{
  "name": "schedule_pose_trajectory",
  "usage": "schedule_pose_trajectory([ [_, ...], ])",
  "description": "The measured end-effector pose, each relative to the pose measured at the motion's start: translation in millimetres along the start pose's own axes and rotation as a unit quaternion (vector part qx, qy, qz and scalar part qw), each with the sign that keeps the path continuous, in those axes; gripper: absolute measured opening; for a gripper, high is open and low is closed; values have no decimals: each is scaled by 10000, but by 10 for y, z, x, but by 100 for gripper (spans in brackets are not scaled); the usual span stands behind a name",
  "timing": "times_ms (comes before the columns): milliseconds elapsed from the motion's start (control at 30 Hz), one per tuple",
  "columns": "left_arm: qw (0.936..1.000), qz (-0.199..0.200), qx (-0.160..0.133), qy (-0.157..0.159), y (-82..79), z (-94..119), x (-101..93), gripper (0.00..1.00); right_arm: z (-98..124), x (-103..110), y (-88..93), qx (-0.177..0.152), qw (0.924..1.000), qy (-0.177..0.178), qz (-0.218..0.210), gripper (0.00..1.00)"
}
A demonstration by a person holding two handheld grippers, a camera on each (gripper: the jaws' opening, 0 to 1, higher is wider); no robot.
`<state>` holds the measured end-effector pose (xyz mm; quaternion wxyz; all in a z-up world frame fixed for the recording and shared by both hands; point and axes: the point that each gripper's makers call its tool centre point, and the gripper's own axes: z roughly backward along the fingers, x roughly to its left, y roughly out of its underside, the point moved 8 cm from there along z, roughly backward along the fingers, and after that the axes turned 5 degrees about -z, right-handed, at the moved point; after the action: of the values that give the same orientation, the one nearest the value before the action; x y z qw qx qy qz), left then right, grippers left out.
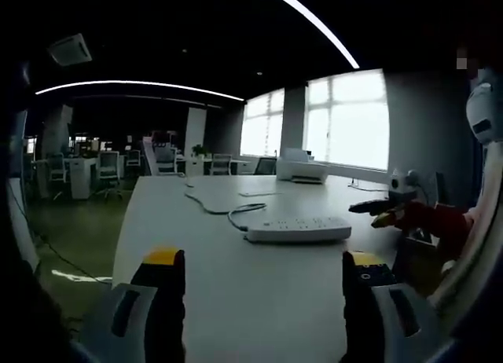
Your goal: Pick up the power strip scattered on the table, fix it on the side mounting bracket of the table, and press the switch
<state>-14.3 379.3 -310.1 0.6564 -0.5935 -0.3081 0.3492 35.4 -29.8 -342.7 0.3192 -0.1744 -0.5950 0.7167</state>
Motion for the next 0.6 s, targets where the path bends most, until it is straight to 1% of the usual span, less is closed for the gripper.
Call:
schedule_pose_trajectory([
  [200, 10000, 27, 40, 31, 32, -8, -25, 86, -61, 4, 2, -11, 10000, -62, -8, 73],
  [600, 10000, 14, 66, 24, 25, -8, -25, 86, -158, -2, 6, 25, 9999, -115, 11, 73],
])
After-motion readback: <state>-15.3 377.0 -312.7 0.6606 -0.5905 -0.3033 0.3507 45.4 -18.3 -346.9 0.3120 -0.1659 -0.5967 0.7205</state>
